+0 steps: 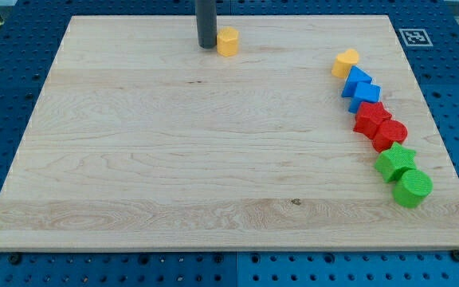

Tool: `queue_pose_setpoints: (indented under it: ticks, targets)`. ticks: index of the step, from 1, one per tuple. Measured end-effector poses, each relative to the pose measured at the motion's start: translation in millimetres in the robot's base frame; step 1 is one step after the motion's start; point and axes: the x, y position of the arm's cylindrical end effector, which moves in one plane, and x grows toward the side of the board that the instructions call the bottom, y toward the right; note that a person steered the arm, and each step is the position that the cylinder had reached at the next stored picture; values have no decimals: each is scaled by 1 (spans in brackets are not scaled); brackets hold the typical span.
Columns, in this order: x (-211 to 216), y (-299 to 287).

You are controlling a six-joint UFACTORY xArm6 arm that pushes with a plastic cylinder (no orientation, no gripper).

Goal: Move the yellow hexagon to the up side of yellow heart

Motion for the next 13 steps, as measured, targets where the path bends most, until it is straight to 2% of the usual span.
queue_pose_setpoints:
  ticks: [5,12,13]
  targets:
    - [1,24]
    - [1,173]
    - [-1,175]
